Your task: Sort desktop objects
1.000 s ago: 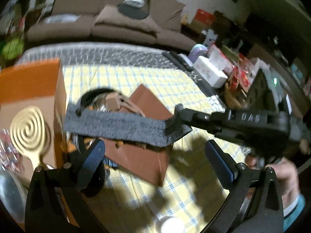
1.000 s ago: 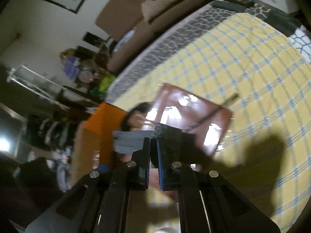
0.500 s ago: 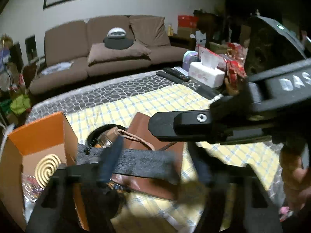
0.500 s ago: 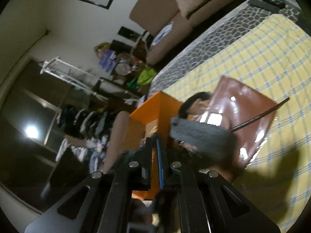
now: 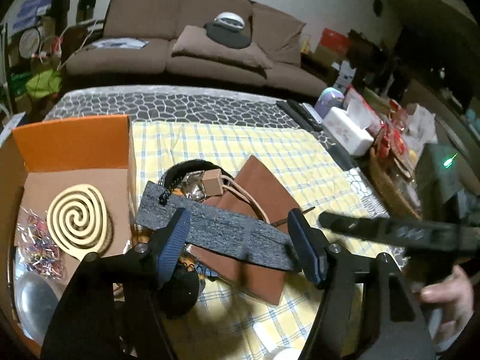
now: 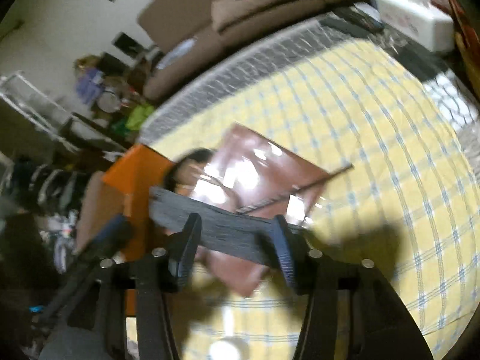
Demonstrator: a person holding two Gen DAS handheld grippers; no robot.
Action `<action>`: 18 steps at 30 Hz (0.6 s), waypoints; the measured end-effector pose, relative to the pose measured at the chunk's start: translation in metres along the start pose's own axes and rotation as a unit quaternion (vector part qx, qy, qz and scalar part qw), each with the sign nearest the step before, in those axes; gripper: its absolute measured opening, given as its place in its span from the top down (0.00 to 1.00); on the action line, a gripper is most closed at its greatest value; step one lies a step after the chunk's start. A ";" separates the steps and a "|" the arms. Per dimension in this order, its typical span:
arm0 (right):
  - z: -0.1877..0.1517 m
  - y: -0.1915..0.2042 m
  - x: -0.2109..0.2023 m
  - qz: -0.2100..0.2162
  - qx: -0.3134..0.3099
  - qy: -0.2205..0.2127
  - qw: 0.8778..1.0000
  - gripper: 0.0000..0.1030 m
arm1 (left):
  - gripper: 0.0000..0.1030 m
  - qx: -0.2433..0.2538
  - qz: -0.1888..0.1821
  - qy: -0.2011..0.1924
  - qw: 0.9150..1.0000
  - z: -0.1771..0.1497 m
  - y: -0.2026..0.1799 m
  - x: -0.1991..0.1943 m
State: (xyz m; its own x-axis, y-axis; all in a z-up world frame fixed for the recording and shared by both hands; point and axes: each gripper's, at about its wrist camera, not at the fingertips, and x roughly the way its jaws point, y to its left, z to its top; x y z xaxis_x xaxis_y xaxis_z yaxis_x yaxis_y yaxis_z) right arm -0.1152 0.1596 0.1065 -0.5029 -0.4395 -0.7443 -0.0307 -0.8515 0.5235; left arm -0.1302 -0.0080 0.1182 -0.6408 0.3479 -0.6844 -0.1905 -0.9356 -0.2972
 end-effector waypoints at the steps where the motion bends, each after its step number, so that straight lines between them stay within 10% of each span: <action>1: -0.001 -0.007 0.010 -0.012 0.006 0.013 1.000 0.50 | 0.37 0.004 0.006 0.002 1.000 -0.001 -0.001 0.003; 15: -0.014 -0.044 0.047 -0.033 0.032 0.051 0.998 0.52 | 0.36 0.036 0.015 0.038 0.999 -0.018 -0.014 0.021; 18: -0.018 -0.045 0.055 -0.018 0.038 0.062 0.997 0.79 | 0.36 0.045 0.016 0.046 0.998 -0.020 -0.017 0.023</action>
State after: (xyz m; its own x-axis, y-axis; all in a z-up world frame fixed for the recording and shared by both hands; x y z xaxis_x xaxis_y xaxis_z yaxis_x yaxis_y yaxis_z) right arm -0.1258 0.1688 0.0346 -0.3903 -0.4451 -0.8060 -0.1142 -0.8453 0.5220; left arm -0.1265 0.0175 0.0941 -0.5775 0.3186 -0.7517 -0.2403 -0.9463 -0.2164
